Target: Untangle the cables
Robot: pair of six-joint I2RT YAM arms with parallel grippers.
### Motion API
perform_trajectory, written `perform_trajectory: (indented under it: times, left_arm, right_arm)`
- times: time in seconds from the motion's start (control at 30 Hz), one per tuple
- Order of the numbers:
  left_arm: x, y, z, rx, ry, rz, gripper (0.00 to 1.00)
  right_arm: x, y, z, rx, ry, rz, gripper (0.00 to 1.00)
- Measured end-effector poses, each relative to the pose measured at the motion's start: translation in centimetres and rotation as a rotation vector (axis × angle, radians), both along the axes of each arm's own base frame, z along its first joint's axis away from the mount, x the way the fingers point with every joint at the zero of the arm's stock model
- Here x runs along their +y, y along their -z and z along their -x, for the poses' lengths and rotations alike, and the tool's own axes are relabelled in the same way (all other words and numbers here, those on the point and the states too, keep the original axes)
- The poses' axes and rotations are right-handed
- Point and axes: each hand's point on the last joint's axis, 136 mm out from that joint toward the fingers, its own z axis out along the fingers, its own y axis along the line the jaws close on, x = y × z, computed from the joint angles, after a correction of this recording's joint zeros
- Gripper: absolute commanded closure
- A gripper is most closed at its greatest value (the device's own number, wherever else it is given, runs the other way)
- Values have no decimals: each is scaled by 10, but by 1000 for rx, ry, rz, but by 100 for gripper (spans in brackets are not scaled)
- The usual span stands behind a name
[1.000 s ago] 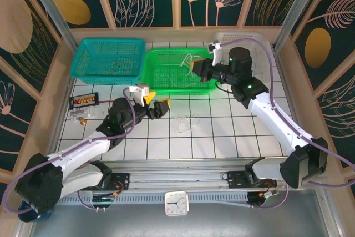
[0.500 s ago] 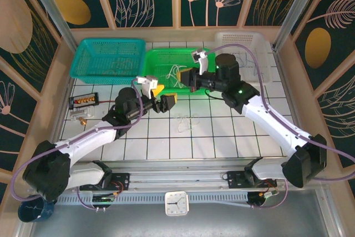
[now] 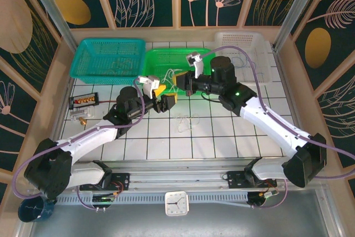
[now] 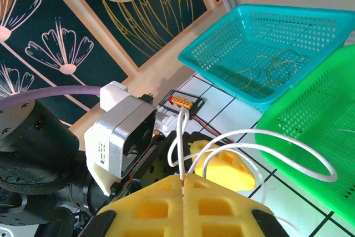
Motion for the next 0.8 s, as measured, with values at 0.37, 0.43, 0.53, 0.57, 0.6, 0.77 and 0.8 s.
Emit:
perform_trajectory:
  times: [0.37, 0.43, 0.53, 0.57, 0.6, 0.77, 0.8]
  left_arm:
    - [-3, 5, 2, -11, 29, -22, 47]
    - [-4, 8, 2, -6, 33, -26, 47]
    - [-5, 10, 2, -1, 40, -28, 48]
    - [-5, 10, 3, 0, 41, -28, 50]
    - [-6, 10, 3, -1, 44, -28, 53]
    - [-6, 10, 3, -6, 49, -31, 76]
    - [-6, 11, 3, -7, 48, -33, 82]
  right_arm:
    - [1, -3, 2, 2, 4, 7, 100]
    - [2, -3, 2, 2, 4, 7, 100]
    - [2, -3, 3, 2, 3, 7, 100]
    - [2, -3, 3, 1, 3, 7, 100]
    - [2, -3, 3, 1, 3, 8, 100]
    - [1, -5, 5, -1, 2, 5, 100]
    - [1, -6, 5, -3, 2, 4, 100]
